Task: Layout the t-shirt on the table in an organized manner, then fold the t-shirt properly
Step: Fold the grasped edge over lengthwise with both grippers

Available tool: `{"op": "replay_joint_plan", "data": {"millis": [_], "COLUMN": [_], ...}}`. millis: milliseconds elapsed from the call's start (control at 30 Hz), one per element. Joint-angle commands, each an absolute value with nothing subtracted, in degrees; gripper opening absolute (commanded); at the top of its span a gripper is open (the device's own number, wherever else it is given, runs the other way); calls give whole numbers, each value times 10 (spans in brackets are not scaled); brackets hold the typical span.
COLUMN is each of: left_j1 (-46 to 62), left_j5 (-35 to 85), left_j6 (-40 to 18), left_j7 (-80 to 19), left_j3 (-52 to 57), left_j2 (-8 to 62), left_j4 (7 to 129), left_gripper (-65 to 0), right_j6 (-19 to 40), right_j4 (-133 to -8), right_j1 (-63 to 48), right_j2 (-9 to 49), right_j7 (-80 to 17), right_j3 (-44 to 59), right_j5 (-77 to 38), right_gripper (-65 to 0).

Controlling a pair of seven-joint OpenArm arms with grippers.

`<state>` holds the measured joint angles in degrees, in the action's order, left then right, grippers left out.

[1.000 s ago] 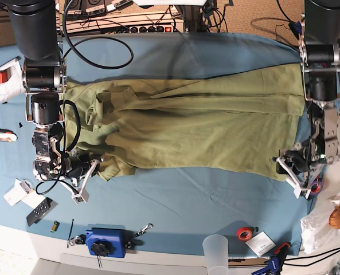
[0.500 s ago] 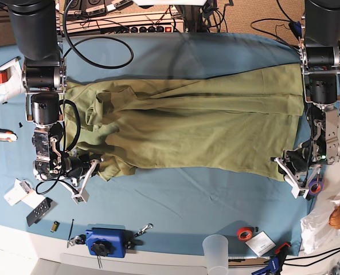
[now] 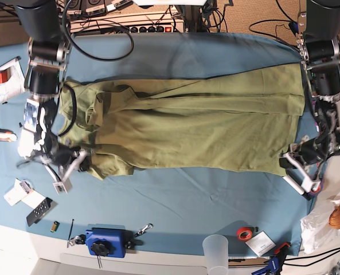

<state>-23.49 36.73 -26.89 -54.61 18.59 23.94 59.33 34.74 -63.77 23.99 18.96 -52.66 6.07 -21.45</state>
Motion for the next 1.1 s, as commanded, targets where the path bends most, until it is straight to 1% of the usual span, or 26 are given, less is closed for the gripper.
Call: {"op": "replay_joint_plan", "data": {"millis": [0,167,333,567,767,967,1067], "left_j1": [-246,-222,-188,-143,-120,-119,-116], "left_j5": [392,486,575,647,666,721,737], "left_j6": [-282,-342,-373,-376,-376,-376,-376], "left_j7": [-547,-599,-626,-657,-657,-718,-726], "left_j3": [207,294,328,328,328,328,329], "left_j2": [249,249,266,294,296,296,296], "left_j4": [604,604,604,604,604,604,604], "left_gripper": [-650,-650,-650,-650,-650,-650,-650], "right_j6": [349,349,349,349,350,349,344], "right_j4": [-669,-769,-835,-890,-944,-1002,-1017], "right_j1": [243,178,132,73,23,-15,-28], "right_j2": [200,200,200,198,198,198,196], "right_j7": [-515,-515,-541,-549,-560,-571,-577], "right_j3": [76,130,154,182,185,186,188], "right_j5": [-231,-263,-286,-328,-332,-332,-331], "right_gripper": [-650,-650,-650,-650,-650,-650,-650]}}
